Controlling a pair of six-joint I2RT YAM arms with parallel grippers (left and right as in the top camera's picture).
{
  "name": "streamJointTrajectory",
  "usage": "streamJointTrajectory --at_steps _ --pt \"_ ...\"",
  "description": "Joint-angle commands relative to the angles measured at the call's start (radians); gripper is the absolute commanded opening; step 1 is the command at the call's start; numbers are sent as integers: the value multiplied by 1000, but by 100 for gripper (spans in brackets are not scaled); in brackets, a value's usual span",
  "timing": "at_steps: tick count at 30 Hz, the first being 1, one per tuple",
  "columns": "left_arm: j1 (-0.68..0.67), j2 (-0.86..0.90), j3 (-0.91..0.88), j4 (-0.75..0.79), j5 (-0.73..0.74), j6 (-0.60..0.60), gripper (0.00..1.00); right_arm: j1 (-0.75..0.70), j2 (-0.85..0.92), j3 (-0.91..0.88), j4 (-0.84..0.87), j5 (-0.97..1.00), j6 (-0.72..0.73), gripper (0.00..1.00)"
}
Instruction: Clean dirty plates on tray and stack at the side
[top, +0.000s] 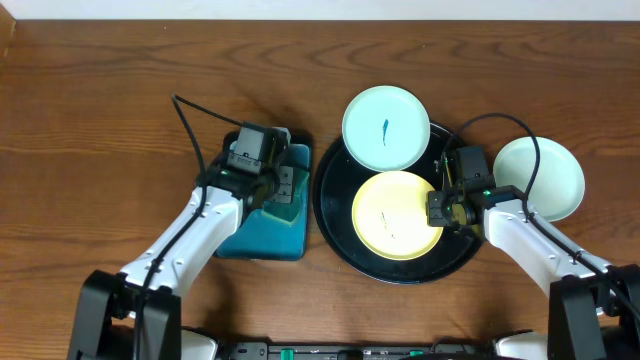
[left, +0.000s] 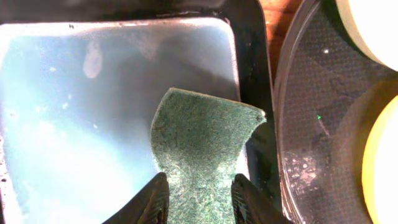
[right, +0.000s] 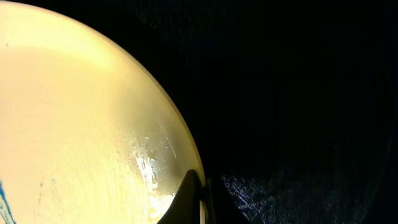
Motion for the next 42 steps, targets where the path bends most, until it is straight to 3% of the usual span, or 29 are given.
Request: streamJointTrajectory --at_steps 1,15,16,19,42 --pt "-3 26 2 -11 5 -52 36 5 -9 -8 -2 55 19 1" --pt "-49 218 2 36 4 -54 36 5 -9 -8 -2 55 19 1" --pt "-49 229 2 37 2 -54 33 5 -9 -8 -2 55 19 1" --pt "-48 246 2 37 0 -54 8 5 -9 -8 -2 55 19 1" --pt "-33 -26 4 -1 -2 -87 7 5 -9 -8 -5 55 19 1"
